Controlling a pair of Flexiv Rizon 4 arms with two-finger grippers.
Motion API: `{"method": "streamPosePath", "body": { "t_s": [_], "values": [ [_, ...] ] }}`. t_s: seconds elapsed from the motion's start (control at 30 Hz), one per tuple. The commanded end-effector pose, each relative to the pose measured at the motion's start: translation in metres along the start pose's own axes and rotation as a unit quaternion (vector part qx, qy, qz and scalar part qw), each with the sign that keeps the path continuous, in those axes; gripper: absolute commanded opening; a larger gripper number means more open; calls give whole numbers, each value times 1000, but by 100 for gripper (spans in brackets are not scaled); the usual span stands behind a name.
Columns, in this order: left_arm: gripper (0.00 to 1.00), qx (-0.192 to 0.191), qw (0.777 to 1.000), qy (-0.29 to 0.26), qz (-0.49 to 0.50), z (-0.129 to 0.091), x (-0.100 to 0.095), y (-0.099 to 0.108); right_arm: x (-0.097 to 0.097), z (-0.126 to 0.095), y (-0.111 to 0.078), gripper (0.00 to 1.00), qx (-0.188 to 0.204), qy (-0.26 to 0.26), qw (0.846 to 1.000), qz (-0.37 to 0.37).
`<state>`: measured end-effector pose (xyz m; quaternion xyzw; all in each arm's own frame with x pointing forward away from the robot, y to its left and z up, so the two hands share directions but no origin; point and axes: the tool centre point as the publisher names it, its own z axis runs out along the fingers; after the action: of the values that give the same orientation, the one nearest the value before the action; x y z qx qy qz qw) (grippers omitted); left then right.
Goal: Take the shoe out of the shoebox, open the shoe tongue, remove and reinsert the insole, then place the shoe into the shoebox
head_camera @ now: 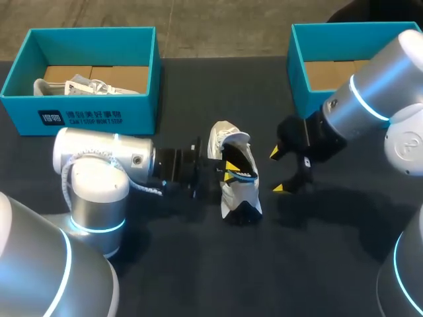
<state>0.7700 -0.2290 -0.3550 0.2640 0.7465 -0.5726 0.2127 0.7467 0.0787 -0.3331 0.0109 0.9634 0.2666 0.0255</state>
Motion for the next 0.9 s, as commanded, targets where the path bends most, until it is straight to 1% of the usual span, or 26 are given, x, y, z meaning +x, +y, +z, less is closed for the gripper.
{"method": "streamPosePath", "body": {
  "t_s": [0.03,0.07,0.1,0.13,0.17,0.2,0.43,0.47,0.5,0.53,0.57,0.63,0.67,0.77,0.9],
  "values": [
    [0,-5,1000,5,4,0,0,7,1,0,1,100,1,-2,1000,-1],
    [0,-6,1000,4,4,-1,-1,7,2,0,1,100,2,-1,1000,-1],
    [4,-7,1000,2,5,0,-2,6,2,0,1,100,3,-1,1000,-1],
    [32,-5,1000,-2,6,0,-3,3,3,0,1,100,3,-1,1000,-1],
    [38,-1,1000,-5,5,0,-4,0,3,0,1,100,3,-1,1000,0],
    [36,-1,1000,-6,6,-1,-5,-2,4,0,1,100,4,-1,1000,1],
    [33,4,1000,-13,12,-9,-8,-23,6,2,0,100,4,0,1000,3],
    [30,5,1000,-14,12,-9,-8,-26,6,2,0,100,3,1,1000,2],
    [20,6,1000,-13,14,-10,-7,-28,6,3,1,100,3,1,1000,2],
    [14,7,1000,-14,16,-10,-7,-31,6,3,1,100,3,1,1000,1],
    [14,8,1000,-14,16,-10,-6,-34,6,3,1,100,2,1,1000,0],
    [4,11,1000,-12,18,-9,-5,-38,6,3,2,100,2,1,1000,-1],
    [1,11,1000,-11,19,-8,-4,-39,6,3,2,100,1,1,1000,-1],
    [0,13,1000,-8,16,-7,-1,-39,6,3,2,100,1,1,1000,-2],
    [0,13,1000,-4,13,-3,3,-34,6,4,3,100,1,0,1000,-2]
  ]
}}
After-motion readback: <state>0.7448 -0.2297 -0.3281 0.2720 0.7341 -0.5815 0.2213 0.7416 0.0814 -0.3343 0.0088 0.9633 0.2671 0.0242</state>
